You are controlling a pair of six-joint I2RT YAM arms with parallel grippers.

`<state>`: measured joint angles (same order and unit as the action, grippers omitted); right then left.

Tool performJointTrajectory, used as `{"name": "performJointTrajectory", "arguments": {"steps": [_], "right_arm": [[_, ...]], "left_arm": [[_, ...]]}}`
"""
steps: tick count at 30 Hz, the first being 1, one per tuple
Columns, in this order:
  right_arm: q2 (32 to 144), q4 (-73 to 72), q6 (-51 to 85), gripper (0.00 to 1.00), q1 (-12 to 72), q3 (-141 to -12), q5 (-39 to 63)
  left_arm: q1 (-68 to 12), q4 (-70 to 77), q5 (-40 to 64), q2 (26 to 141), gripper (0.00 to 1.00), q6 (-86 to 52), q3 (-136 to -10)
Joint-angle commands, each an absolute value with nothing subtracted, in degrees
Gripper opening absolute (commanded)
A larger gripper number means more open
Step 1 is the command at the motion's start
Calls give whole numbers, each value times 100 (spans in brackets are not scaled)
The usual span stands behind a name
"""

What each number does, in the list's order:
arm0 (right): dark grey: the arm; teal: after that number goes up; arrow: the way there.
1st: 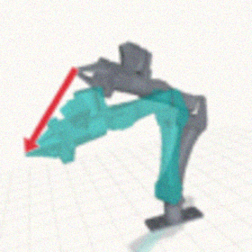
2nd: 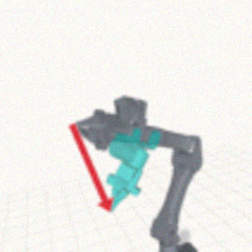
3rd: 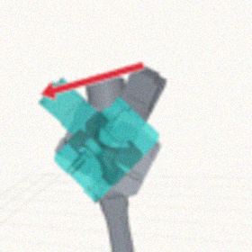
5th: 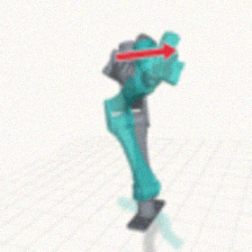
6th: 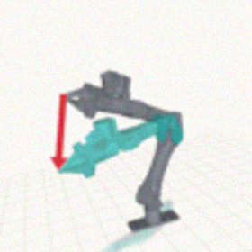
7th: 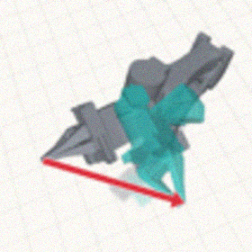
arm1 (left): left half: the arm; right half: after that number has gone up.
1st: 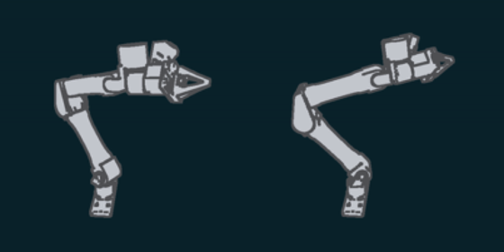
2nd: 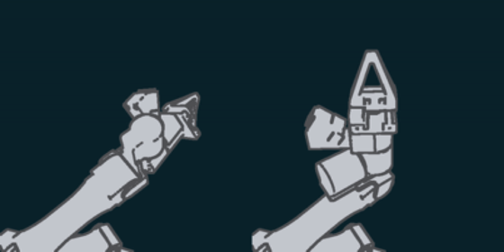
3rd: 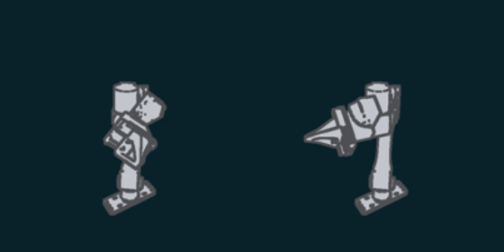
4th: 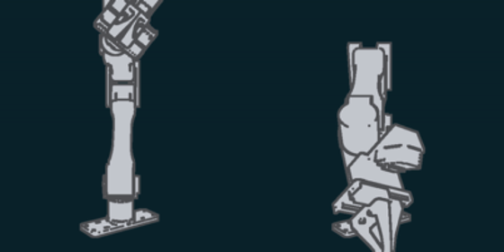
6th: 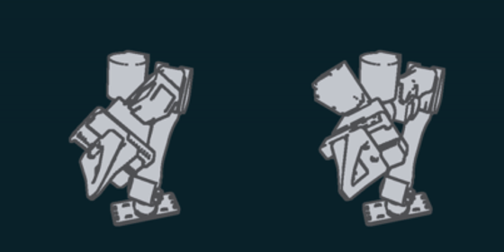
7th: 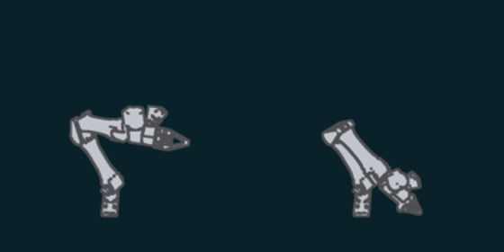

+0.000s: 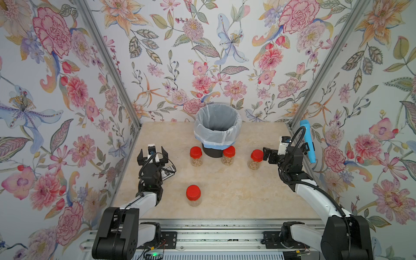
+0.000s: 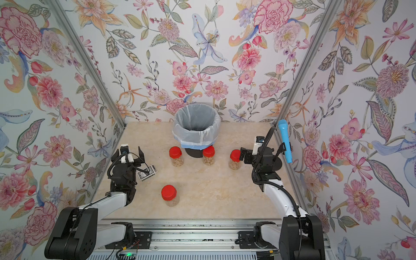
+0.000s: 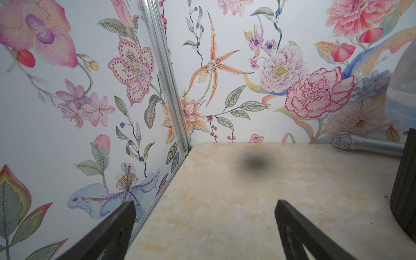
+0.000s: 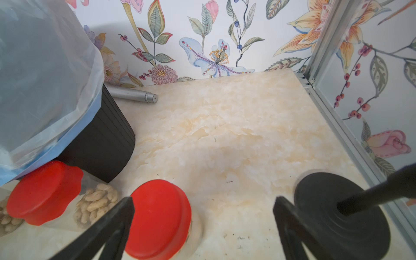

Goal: Empty moldy peanuts from jars
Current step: Move the trash bin to the center of the board.

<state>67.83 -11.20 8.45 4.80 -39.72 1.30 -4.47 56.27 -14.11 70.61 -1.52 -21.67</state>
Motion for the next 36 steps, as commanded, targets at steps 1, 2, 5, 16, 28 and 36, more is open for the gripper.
{"name": "performJointTrajectory", "arguments": {"steps": [1,2,5,16,28,36], "right_arm": [[6861,-876,1039,100,556,-4368,292],[6913,-835,1069,100,586,-4489,299],[7144,-634,1175,100,654,-4916,351],[8535,-53,1814,94,929,-6742,467],[9306,204,1964,93,1028,-7748,-31],[9466,220,1884,94,1011,-7828,-14]], "left_arm": [[-497,4589,-1036,6835,100,-491,-2791],[-495,4267,-958,6813,100,-621,-3034],[-488,3352,-622,6881,100,-858,-3832],[-843,190,409,8679,100,-1156,-7860],[-1355,-1944,1090,10849,97,-1200,-11080],[-1744,-3369,1186,12139,95,-1133,-13127]]}}
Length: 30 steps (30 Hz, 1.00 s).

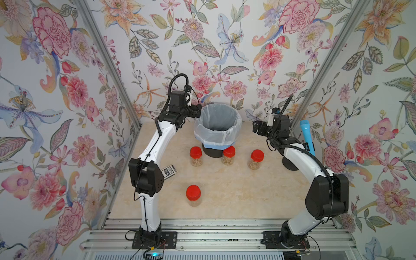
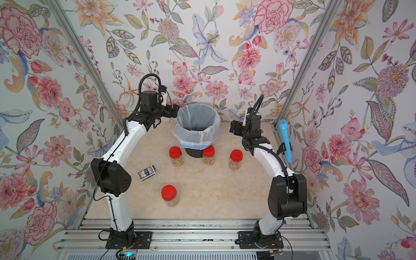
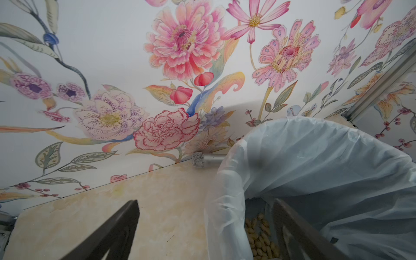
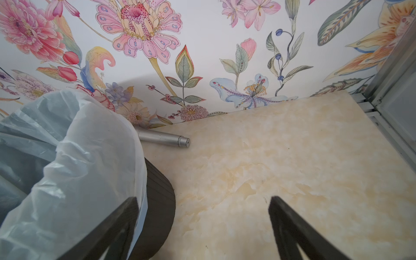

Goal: Empty moldy peanuts from jars
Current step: Move the trash bin to the center of the board.

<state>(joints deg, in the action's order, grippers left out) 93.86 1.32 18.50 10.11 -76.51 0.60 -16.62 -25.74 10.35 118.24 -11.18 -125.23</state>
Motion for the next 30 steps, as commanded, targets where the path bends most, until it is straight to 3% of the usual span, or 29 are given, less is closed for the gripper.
{"name": "performJointTrajectory", "arguments": {"steps": [1,7,13,30], "right_arm": [[9474,221,1867,94,1003,-7823,-1],[9449,211,1762,94,993,-7728,-20],[9414,211,1730,94,983,-7589,-9],[9055,-48,1633,95,984,-7022,-88]], "left_arm": [[-1773,-3589,1186,12314,95,-1141,-13486],[-1796,-4620,1028,13046,93,-1169,-14717],[-1794,-4853,1041,13138,91,-1154,-14662],[-1784,-5422,877,13472,70,-1089,-14906]]}}
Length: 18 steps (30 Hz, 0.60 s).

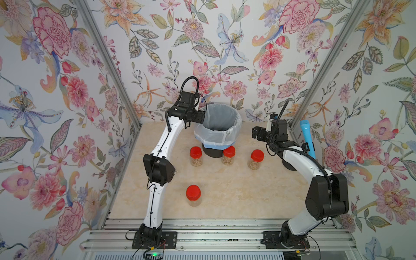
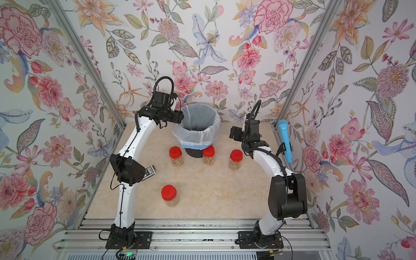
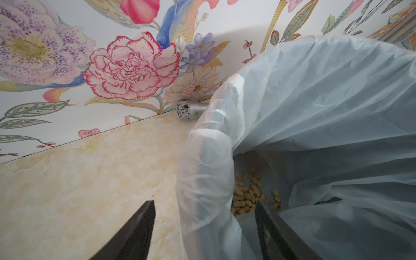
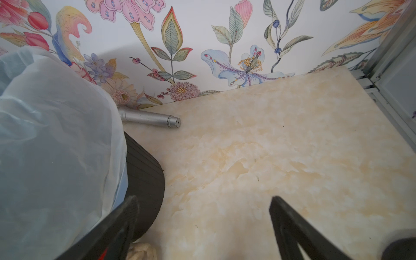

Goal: Empty moldy peanuts from jars
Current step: Move the trash bin to the center of the board.

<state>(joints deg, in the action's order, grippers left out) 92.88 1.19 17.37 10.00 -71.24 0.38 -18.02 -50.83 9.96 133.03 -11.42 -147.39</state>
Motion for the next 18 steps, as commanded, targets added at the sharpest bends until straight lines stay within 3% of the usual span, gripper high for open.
{"name": "performJointTrajectory", "arguments": {"steps": [1,9,18], "right_arm": [[9040,-50,1611,95,984,-6993,-96],[8941,-197,1481,95,978,-6805,-123],[8785,-532,1491,96,967,-6536,-103]], "left_arm": [[-1785,-5439,902,13489,68,-1094,-14908],[-1771,-5526,1010,13602,48,-1176,-14991],[-1692,-5660,1005,13573,32,-1211,-15064]]}}
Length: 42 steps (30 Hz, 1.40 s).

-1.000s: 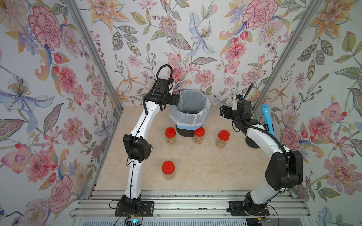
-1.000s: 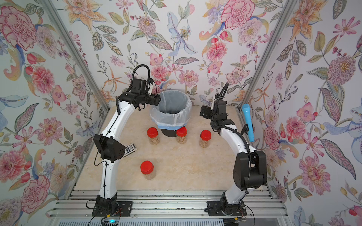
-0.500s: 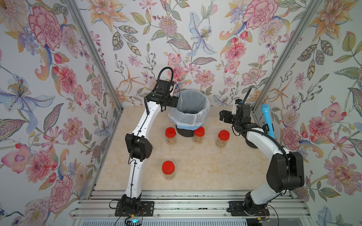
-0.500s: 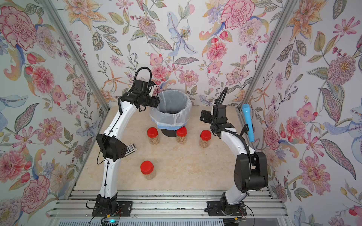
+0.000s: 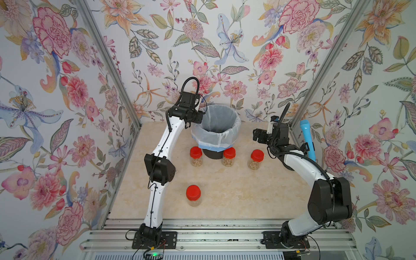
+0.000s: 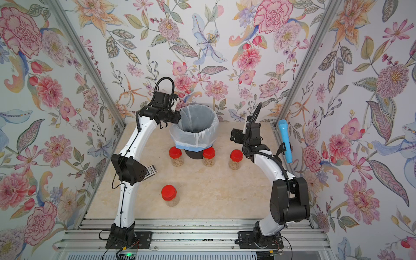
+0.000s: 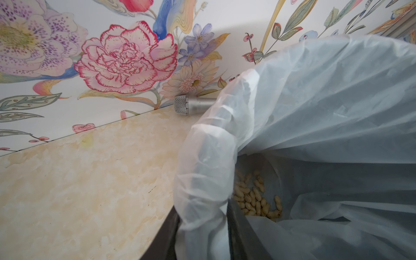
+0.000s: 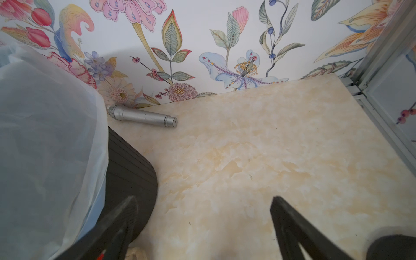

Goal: Empty moldy peanuts from jars
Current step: Move the trash bin to the center of the board.

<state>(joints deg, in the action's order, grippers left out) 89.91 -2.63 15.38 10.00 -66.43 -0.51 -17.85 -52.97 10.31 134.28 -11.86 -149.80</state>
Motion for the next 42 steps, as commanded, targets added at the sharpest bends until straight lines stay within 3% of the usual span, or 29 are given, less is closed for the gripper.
{"name": "performJointTrajectory", "arguments": {"steps": [1,17,42], "right_arm": [[8785,-568,1494,96,967,-6514,-76],[9575,-600,1570,94,1304,-6952,933],[11347,-256,1668,97,2105,-8434,917]], "left_arm": [[-1697,-5644,1006,13575,31,-1221,-15064],[-1709,-4762,796,13353,3,-1292,-14840],[-1190,-4627,-381,13019,0,-1794,-14583]]}}
